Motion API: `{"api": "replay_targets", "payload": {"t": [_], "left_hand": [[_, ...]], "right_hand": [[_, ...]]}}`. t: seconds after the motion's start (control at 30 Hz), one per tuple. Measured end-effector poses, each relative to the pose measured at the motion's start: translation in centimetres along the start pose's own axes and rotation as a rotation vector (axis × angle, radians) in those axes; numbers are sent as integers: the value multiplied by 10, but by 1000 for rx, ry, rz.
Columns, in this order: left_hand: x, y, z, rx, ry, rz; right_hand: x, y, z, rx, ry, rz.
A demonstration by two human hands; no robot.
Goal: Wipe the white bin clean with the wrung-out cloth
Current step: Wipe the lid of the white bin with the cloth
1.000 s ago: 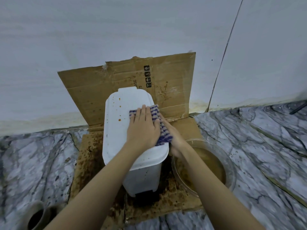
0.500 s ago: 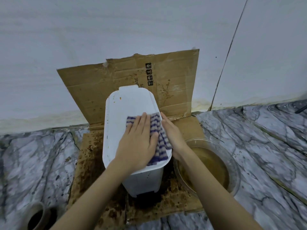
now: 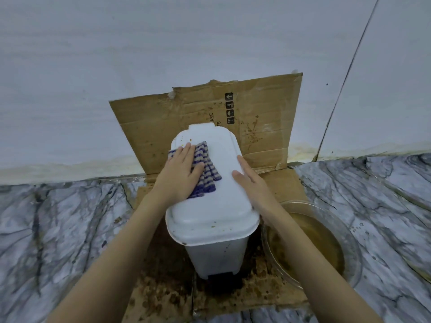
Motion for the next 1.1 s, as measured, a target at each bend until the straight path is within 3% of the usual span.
{"api": "replay_targets", "payload": {"t": [0.43, 0.6, 0.83, 1.1], "left_hand": [[-79, 6, 20, -56, 51, -75], [-95, 0, 10, -111, 64, 52], [-106, 3, 7, -88, -164, -2], [-130, 6, 33, 83, 73, -45]], "right_hand": [[-2, 1, -4, -112, -22, -48], [-3, 3, -8, -121, -20, -66], [-5, 4, -12, -159, -16, -61], [-3, 5, -12, -180, -22, -61]]}}
Point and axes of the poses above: each hand's wrist, its own x-axis away from the middle knuckle, its own y-axis out of the back of the hand, z = x × y, the point moved 6 cm from there along -x, towards the middle knuckle, and after that the axes turned 9 degrees about -x, right-handed, at the moved point
